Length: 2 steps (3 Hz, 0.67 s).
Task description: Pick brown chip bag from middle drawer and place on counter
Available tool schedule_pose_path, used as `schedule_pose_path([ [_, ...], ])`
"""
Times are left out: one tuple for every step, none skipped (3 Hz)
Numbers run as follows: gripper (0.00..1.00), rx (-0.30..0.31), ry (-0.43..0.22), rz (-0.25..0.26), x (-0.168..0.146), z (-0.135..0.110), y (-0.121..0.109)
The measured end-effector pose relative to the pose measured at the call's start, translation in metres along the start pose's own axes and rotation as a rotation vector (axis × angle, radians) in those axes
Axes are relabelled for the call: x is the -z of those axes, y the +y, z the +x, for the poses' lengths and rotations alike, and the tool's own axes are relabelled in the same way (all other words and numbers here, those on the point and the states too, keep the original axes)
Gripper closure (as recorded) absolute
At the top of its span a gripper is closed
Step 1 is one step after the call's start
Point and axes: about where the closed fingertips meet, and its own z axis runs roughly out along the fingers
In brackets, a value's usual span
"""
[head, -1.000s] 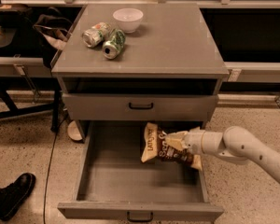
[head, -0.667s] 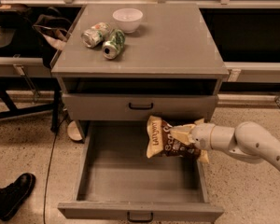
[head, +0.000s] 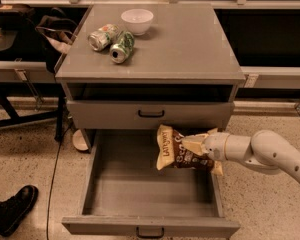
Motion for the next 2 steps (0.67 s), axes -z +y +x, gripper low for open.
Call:
schedule_pose_path([
  [1.0, 0.01, 0.003, 0.055, 0.027, -0.014, 0.005],
  [1.0, 0.043, -0.012, 0.102, 0.073, -0.048, 0.026],
])
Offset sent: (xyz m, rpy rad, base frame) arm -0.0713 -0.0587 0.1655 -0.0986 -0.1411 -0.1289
